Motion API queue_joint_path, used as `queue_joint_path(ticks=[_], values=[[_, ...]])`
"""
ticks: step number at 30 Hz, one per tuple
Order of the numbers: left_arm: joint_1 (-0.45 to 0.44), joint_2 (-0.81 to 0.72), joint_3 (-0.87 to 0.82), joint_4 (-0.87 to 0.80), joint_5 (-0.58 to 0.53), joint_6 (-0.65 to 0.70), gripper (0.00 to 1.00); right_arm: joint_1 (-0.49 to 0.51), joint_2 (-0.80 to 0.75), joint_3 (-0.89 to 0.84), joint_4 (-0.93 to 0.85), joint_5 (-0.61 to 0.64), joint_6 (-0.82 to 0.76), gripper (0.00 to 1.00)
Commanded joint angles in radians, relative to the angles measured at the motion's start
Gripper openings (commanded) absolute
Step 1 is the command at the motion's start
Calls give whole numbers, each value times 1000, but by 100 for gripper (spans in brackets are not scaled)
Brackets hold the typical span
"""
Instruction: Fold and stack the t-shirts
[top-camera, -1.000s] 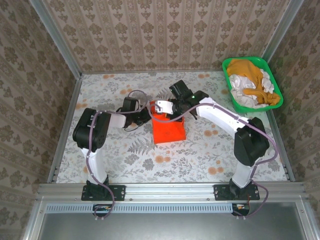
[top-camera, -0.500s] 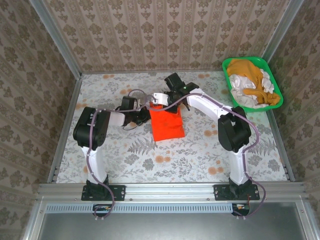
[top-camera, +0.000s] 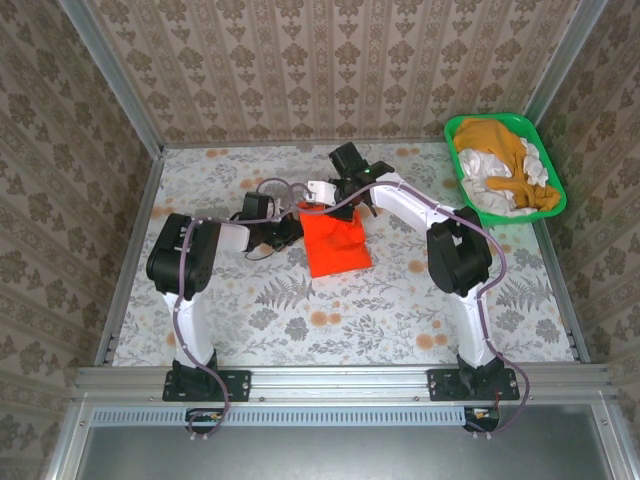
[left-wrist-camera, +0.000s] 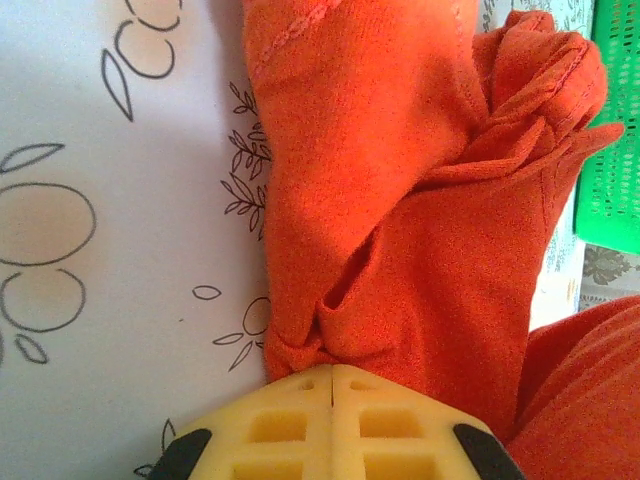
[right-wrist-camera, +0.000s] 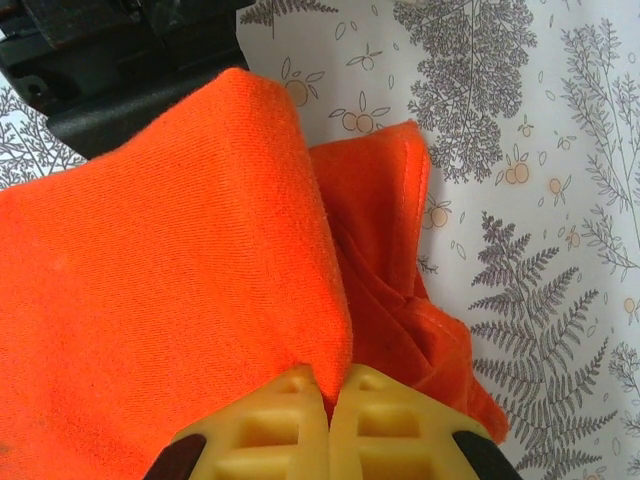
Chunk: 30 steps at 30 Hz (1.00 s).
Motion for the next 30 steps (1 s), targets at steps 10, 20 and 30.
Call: queue_joint_path(ticks=[10, 20, 30], values=[[23, 134, -53, -200, -103, 71, 0, -4, -37, 50, 64, -64, 7, 0], [42, 136, -73, -171, -95, 58, 0, -7, 80, 111, 112, -26, 39, 0], [50, 130, -81, -167, -98, 56, 0, -7, 207, 201, 147, 4, 115, 1]])
